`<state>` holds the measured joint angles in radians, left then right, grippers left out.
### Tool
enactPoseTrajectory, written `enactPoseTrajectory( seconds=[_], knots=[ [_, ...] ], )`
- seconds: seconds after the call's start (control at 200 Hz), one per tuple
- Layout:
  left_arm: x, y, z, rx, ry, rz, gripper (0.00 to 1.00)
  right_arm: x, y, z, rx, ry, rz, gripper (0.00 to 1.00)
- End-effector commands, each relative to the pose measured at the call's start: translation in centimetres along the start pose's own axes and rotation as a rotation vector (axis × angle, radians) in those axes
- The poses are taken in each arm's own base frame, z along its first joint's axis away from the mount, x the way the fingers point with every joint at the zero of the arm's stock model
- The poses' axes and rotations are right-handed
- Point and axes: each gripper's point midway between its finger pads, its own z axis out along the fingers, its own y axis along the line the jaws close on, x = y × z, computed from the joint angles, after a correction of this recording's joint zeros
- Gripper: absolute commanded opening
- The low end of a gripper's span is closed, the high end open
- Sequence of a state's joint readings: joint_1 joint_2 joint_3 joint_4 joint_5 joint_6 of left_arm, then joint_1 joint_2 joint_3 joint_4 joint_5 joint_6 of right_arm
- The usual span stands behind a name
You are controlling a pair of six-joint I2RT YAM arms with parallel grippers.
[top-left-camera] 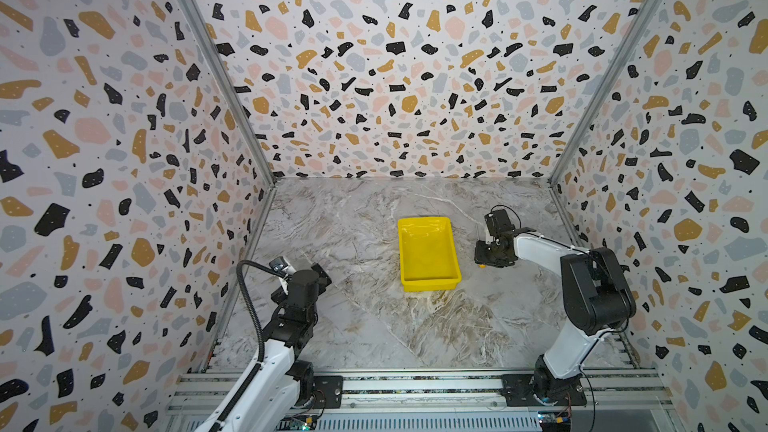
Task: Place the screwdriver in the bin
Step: 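Close the right gripper on the black screwdriver handle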
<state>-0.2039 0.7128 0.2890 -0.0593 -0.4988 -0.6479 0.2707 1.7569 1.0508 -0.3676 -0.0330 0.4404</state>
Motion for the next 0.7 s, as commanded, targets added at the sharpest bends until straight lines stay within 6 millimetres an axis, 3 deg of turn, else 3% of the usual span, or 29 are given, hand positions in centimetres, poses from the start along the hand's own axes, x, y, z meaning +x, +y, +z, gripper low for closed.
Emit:
enactPoseTrajectory(
  seconds=[0.0, 0.496, 0.696],
  knots=[
    [-0.5, -0.2, -0.1, 0.008, -0.022, -0.014, 1.00, -0.4, 0.2, -0.2, 0.009, -0.001, -0.008, 0.46],
    [-0.5, -0.1, -0.2, 0.008, -0.024, -0.020, 1.00, 0.0, 0.3, 0.9, 0.021, 0.007, -0.002, 0.43],
    [-0.5, -0.2, -0.2, 0.014, -0.025, -0.022, 1.00, 0.2, 0.2, 1.1, 0.035, 0.003, -0.003, 0.36]
  ],
)
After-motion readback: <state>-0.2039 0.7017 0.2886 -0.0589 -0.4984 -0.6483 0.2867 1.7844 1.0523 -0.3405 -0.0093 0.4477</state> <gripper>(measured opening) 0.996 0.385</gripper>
